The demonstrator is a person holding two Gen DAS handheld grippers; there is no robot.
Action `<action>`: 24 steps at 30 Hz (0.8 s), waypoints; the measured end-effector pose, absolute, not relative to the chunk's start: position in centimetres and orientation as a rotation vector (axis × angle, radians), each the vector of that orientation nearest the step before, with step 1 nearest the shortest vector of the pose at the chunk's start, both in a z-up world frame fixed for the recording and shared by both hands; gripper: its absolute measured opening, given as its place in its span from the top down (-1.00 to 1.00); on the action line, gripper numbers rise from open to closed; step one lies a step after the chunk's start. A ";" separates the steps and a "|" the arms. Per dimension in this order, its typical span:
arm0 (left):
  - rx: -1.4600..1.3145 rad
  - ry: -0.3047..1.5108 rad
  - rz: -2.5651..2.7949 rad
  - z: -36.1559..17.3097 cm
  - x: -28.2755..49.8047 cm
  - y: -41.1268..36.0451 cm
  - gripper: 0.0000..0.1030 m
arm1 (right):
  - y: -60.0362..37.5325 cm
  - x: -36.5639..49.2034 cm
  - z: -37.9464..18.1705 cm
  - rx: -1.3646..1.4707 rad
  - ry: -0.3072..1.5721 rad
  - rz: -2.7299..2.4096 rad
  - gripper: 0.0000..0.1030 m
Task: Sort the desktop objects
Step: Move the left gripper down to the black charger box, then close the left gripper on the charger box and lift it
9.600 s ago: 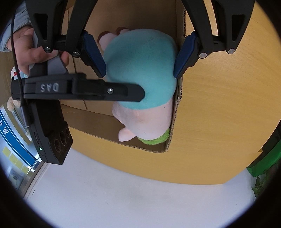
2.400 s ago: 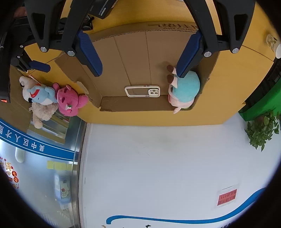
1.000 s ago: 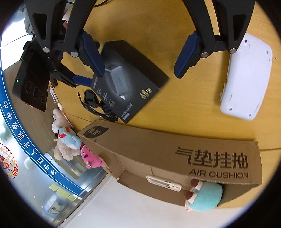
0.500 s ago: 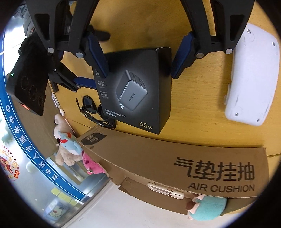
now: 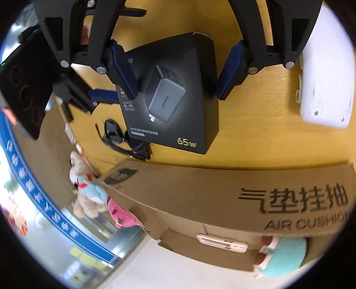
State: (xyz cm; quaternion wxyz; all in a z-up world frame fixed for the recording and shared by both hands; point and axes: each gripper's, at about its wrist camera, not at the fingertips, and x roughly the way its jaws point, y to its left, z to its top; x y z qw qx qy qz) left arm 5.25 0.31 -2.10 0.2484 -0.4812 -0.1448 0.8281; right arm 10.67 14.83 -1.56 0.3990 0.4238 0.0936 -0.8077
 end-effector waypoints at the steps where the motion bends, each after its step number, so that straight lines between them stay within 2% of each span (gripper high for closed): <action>1: -1.310 -0.375 2.239 -2.0 5.6 0.5 -0.40 | 15.0 10.9 -1.5 1.071 0.239 -2.037 -1.00; 5: -1.322 -0.321 2.224 -1.7 6.8 0.7 -0.40 | 16.9 11.6 -1.1 1.049 0.189 -1.995 -0.98; 8: -1.309 -0.312 2.270 -1.2 6.5 0.5 -0.40 | 17.3 11.6 -1.3 1.051 0.307 -2.090 -0.98; 12: -1.347 -0.380 2.240 -2.1 5.0 0.4 -0.41 | 16.6 10.9 -1.8 1.067 0.319 -2.085 -0.98; 16: -1.315 -0.383 2.239 -2.3 5.4 1.1 -0.38 | 14.9 10.2 -2.6 1.079 0.345 -2.072 -0.84; 24: -1.276 -0.387 2.296 -1.1 6.0 0.9 -0.30 | 14.4 10.8 -2.0 1.058 0.331 -2.149 -0.77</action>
